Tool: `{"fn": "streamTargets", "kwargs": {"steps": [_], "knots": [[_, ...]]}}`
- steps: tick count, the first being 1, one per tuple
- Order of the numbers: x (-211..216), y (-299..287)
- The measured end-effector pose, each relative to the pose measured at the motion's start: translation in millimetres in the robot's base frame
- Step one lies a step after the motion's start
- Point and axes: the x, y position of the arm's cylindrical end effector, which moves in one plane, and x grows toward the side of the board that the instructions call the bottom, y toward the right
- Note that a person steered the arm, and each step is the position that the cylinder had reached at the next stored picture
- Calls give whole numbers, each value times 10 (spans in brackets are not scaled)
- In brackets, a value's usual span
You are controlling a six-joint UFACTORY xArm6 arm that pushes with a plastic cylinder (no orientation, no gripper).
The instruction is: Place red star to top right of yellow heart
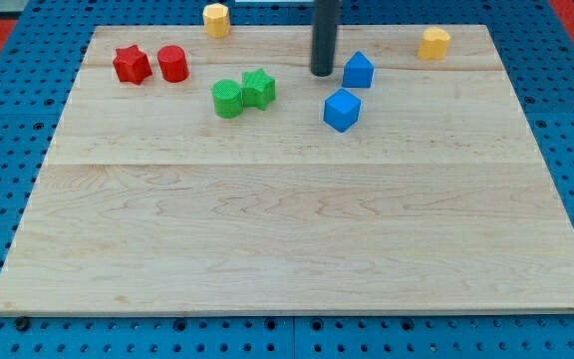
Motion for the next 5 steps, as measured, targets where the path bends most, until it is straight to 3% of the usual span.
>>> {"fn": "streamTargets", "kwargs": {"steps": [2,4,5], "knots": [[787,-1942],[709,-1893],[669,-2210]]}}
